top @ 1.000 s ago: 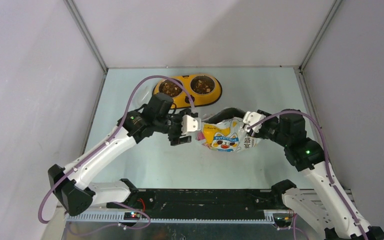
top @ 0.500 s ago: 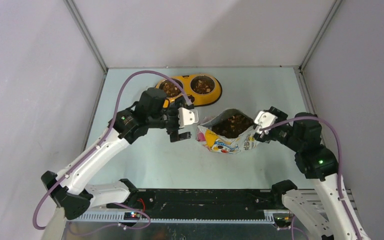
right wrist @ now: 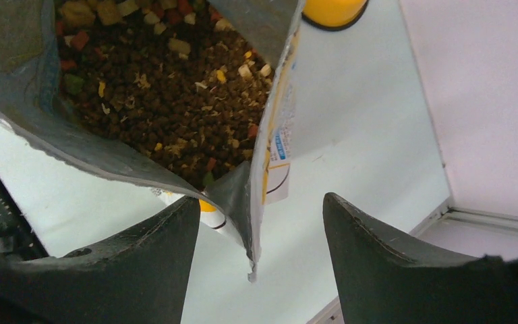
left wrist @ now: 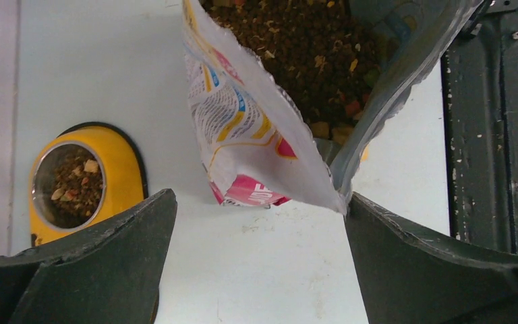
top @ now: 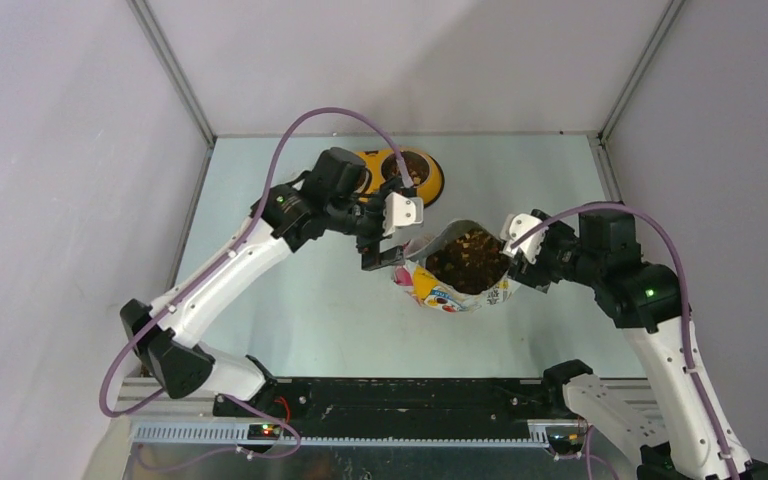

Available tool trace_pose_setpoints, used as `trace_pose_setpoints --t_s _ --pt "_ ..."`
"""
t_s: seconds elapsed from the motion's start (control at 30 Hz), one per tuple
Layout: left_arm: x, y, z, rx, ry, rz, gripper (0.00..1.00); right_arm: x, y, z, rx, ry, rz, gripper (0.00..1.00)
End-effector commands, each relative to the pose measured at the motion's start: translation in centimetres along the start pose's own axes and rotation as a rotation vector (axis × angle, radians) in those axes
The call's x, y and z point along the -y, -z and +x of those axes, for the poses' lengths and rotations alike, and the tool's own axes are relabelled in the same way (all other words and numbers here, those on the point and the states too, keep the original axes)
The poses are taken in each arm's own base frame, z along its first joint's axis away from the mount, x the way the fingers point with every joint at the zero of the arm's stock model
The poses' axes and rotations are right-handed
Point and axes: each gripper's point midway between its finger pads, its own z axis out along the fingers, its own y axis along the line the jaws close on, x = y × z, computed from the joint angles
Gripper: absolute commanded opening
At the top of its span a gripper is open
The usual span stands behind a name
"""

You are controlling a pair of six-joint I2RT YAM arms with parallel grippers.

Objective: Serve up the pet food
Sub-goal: Adjust the pet food bag at the center of the board, then close the pet food bag at the center of the board.

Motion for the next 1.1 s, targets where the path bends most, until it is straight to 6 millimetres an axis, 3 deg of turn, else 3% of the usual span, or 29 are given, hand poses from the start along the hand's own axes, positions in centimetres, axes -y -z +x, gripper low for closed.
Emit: trace_pose_setpoints --t_s 0.0,0.33,0.5,0.83,0.97,1.07 --pt "1.3 -0.5 -1.8 0.048 0.005 0.086 1.00 0.0 0.3 0.3 -0.039 0.005 -0.012 0.70" --pt "5.2 0.2 -1.6 0.028 -0.004 0.210 1.00 0.2 -0.7 2.0 -0.136 0.038 -0.040 0.68" --pt "4.4 -1.7 -1.4 -0.022 0.001 0.122 0.97 0.6 -0.7 2.4 -0.153 0.021 -0.027 0.60" --pt "2.6 -3.0 -0.9 -0.105 -0.053 -0.039 0.64 1.7 -0.4 3.5 -0.109 -0.096 0.015 0.33" --pt "2.4 -3.5 -0.9 -0.131 -0.078 -0.072 0.56 2.4 -0.8 3.4 -0.064 -0.136 0.015 0.10" --pt "2.4 -3.9 -0.7 -0.154 -0.094 -0.085 0.48 2.9 -1.0 3.5 -0.046 -0.157 0.016 0.00"
